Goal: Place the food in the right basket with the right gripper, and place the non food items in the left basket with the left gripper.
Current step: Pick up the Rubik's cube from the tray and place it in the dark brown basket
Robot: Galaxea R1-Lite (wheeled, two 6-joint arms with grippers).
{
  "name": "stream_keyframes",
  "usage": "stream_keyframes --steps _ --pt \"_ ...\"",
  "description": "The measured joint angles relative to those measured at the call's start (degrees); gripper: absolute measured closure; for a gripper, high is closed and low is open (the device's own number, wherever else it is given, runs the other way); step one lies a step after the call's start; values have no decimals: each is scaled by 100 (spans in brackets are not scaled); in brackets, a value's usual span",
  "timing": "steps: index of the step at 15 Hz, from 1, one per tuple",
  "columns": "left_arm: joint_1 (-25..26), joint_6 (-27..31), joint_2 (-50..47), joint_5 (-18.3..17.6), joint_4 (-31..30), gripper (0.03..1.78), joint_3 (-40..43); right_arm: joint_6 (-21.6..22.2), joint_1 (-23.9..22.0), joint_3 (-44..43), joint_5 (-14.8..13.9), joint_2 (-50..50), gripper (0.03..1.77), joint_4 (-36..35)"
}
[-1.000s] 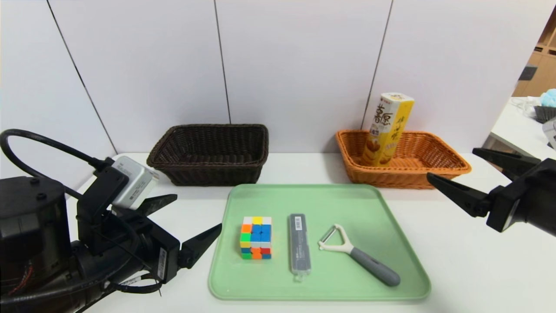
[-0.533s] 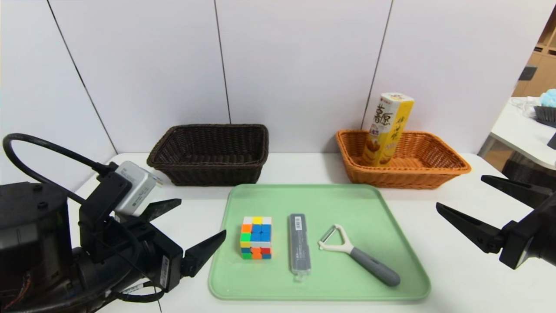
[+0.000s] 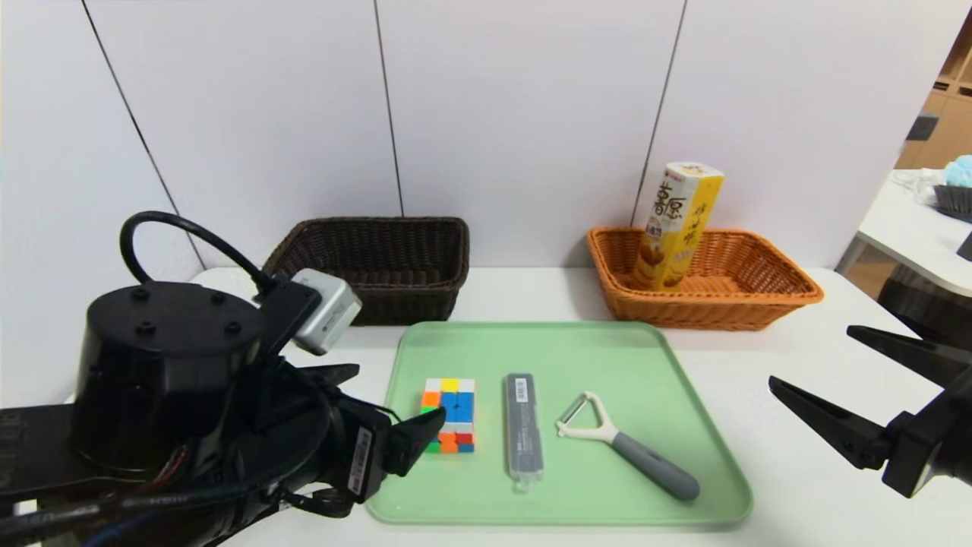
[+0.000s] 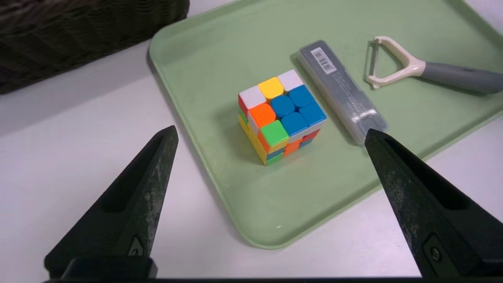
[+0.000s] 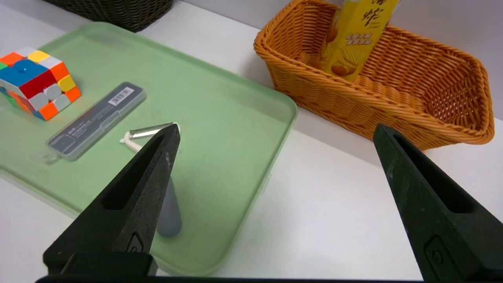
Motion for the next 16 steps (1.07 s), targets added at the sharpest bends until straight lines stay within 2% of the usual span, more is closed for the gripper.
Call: stream_keyframes --steps 6,9,12,16 --pt "-407 -1025 549 269 1885 12 -1423 -5 35 102 20 -132 11 21" --pt "-485 -1596 840 252 2912 12 -2271 -11 50 157 17 -165 11 24" --pt "-506 -2104 1152 24 4216 12 -3333 -9 79 185 17 -176 11 24" --pt "-501 -2701 1681 -583 6029 12 -4738 -11 101 210 15 -185 11 21"
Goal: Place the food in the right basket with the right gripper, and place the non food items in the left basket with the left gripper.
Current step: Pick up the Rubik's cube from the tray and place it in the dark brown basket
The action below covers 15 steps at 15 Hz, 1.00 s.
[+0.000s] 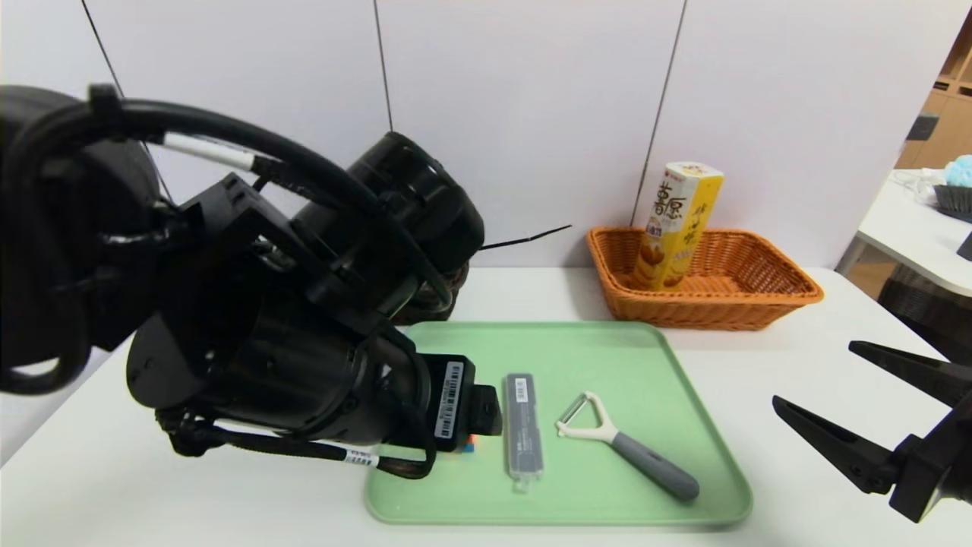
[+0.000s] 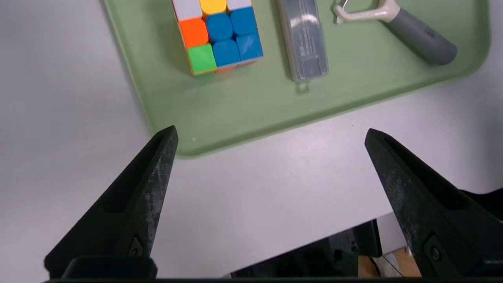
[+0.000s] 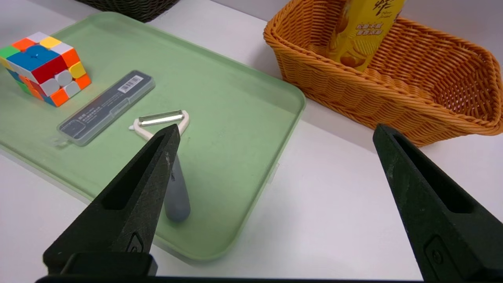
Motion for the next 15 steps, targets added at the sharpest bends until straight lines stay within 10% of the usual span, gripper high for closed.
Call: stream_keyframes --steps 4,15 --pt "59 -185 619 -540 1197 12 -1069 0 4 44 5 -18 11 -7" --pt "990 -108 2128 -532 1608 12 -2500 0 76 30 38 23 11 0"
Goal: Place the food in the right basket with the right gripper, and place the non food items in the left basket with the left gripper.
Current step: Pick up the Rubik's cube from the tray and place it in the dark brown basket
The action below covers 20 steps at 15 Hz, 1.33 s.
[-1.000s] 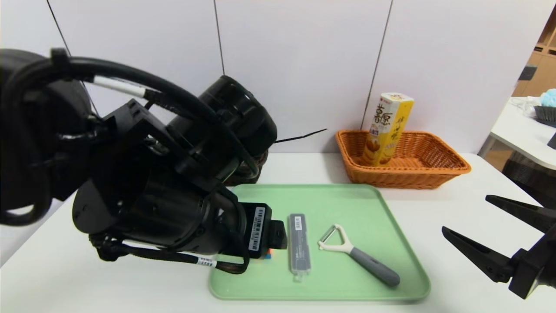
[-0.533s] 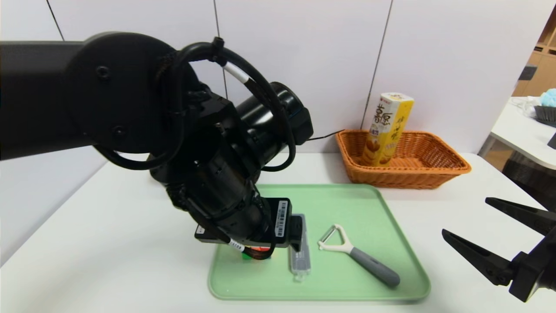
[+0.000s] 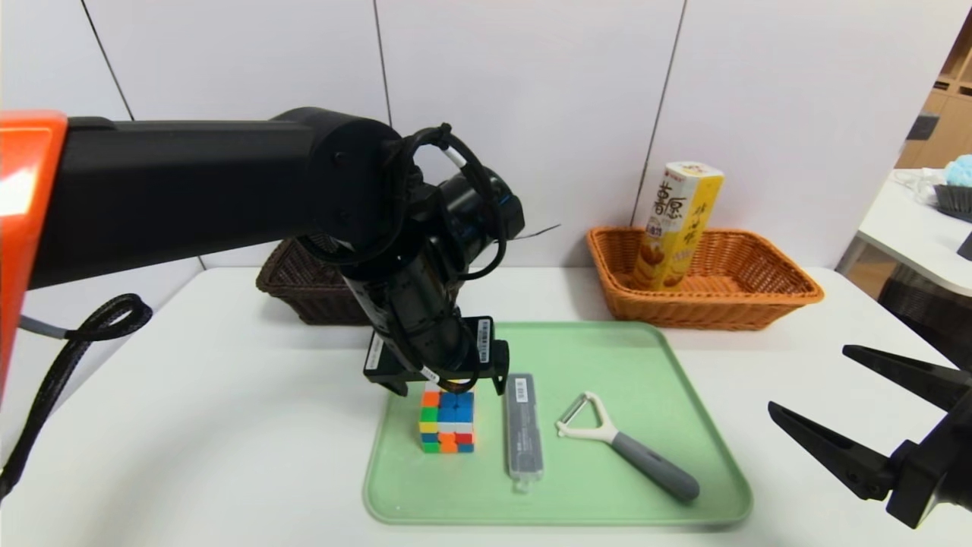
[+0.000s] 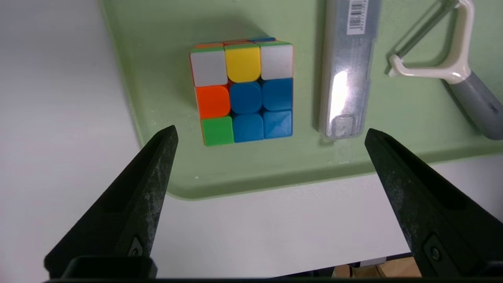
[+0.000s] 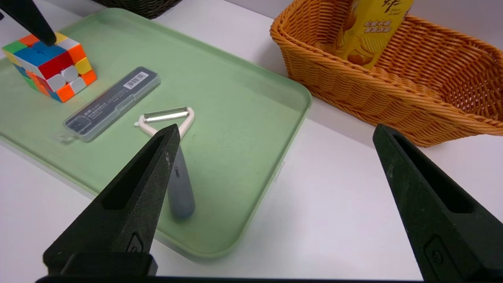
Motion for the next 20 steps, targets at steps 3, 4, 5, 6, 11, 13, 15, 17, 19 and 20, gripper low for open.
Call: stream_keyframes --steps 3,4,5,6,11,13,15,17,19,20 --pt "160 0 115 -16 5 12 22 -9 40 -39 -2 24 11 -7" --pt "179 -5 129 -27 5 12 49 -9 57 -57 -5 30 11 -7" --pt "184 -16 151 -30 7 12 80 -9 83 -63 -9 33 11 -7" --pt "187 -27 173 -37 5 12 102 -11 107 -68 -5 33 11 -11" --pt "154 -74 226 -79 -6 12 121 -11 127 -59 -7 16 11 -10" --pt "107 -85 232 -132 -11 12 118 -9 129 -38 -7 -11 11 1" --pt "66 -94 261 -133 -26 12 122 -11 129 -33 -2 -22 11 1" --pt "52 -94 302 -140 -30 12 129 -11 129 -30 0 -26 11 1" --pt "52 -94 363 -140 -37 12 129 -13 129 -30 2 -28 11 4" --pt "50 -94 399 -140 -37 12 124 -13 129 -33 4 -28 11 1"
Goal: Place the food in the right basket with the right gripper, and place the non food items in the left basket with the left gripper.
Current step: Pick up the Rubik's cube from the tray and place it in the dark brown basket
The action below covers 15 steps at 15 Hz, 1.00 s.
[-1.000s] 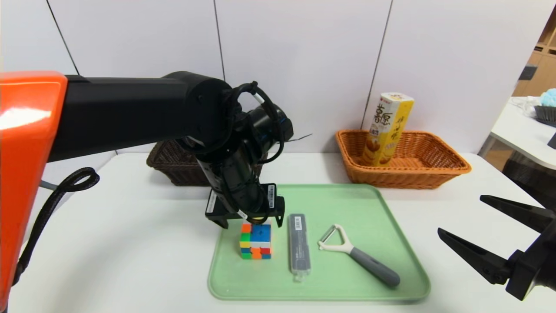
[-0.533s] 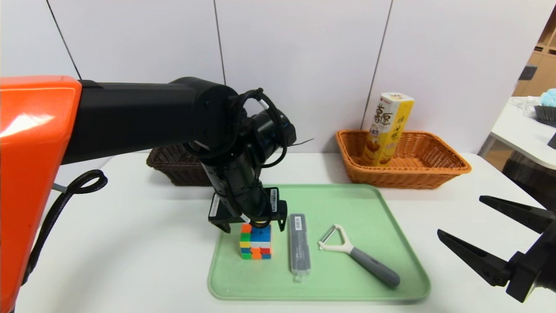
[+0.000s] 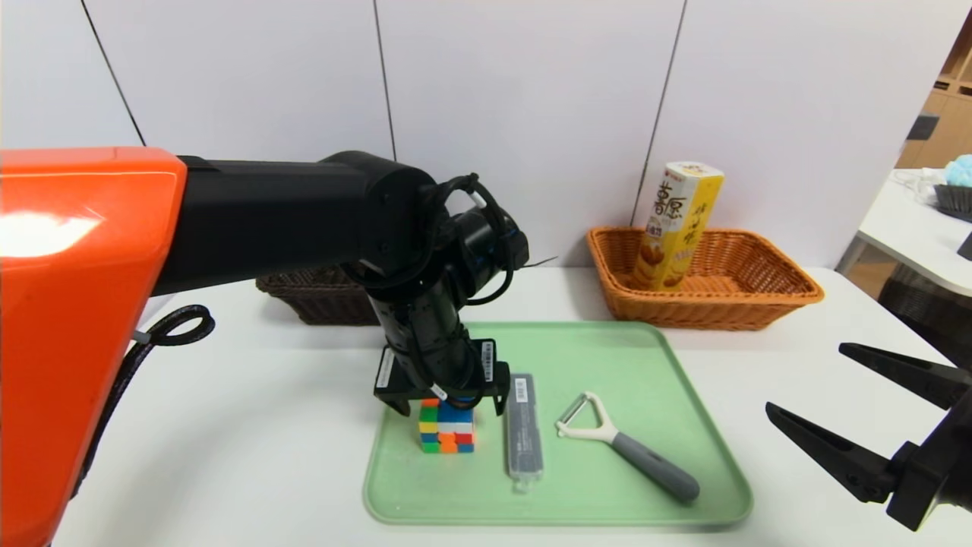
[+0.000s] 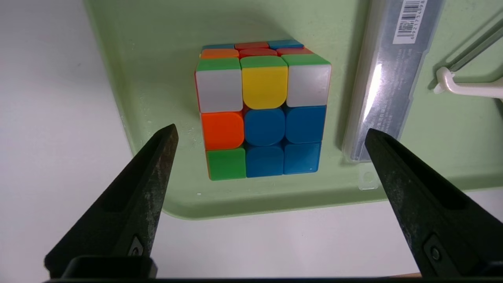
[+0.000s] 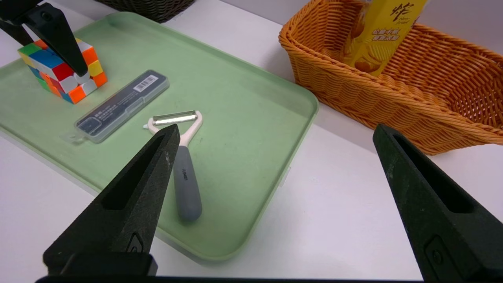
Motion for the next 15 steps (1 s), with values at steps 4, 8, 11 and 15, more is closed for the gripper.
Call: stream_keyframes --steps 4,8,11,15 --pt "5 1 133 20 -11 12 -11 0 5 -2 0 -22 11 -11" --pt "16 1 254 22 -20 12 -2 2 5 2 2 -39 11 -9" --pt "33 6 332 22 -77 12 -2 2 2 5 7 -61 11 -4" --pt "60 10 373 33 -99 70 9 5 5 5 7 -74 11 -9"
